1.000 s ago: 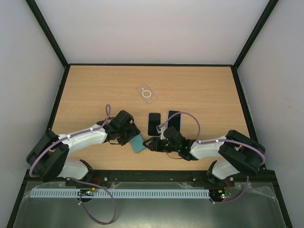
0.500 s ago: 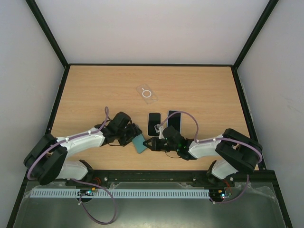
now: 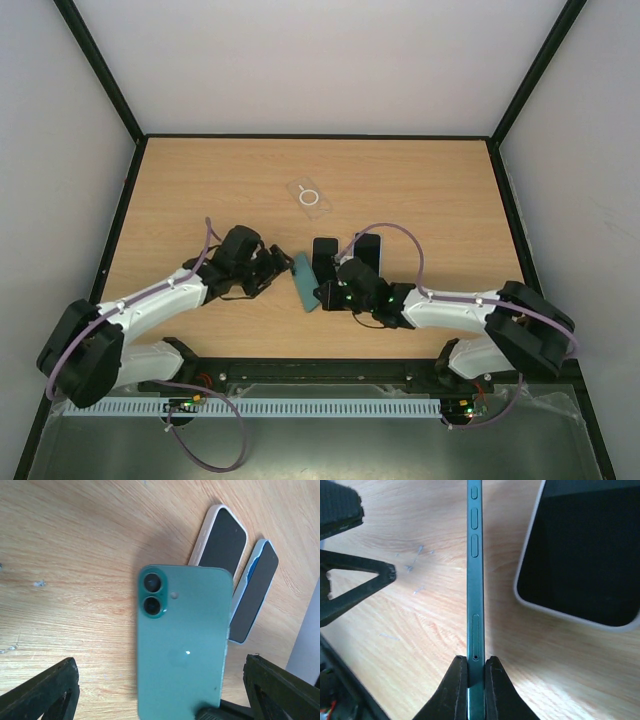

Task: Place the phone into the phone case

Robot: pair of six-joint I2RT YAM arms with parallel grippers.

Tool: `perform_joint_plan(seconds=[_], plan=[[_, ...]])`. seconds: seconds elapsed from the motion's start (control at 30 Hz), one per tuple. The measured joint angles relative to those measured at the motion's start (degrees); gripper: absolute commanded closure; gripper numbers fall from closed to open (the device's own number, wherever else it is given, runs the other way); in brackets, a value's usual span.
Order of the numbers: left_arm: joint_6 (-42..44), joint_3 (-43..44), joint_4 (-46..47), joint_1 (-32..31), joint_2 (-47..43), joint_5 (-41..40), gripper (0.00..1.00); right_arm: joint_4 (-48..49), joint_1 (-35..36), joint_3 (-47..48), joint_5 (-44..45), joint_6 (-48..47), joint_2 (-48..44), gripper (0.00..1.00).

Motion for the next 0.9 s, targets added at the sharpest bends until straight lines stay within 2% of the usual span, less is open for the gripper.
perform_joint_plan(seconds=[0.23, 0.37, 0.67, 0.8, 0.9], plan=[[3.0, 1.3, -3.7, 1.4, -1.3, 0.4, 0.18, -12.2, 1.1, 5.7, 8.7, -5.6, -2.9, 0.98], [5.2, 0.9, -4.2, 4.4, -1.7, 2.6, 0.19, -18.2, 3.3, 10.3, 13.8, -8.7, -2.0, 0.98], [10.1, -4.0, -6.9, 20.0, -4.8, 7.3, 0.22, -29.9, 12.2, 24.9, 25.4, -11.4, 10.3, 0.96], [11.9, -4.1, -7.9, 22.8, -4.9, 8.5, 0.22, -35.0, 15.6, 31.1, 30.2, -10.8, 18.6, 0.94], [12.6, -4.9, -7.9, 23.6, -4.9, 9.4, 0.22, -36.6, 17.6, 33.9, 32.3, -10.7, 21.4, 0.9]])
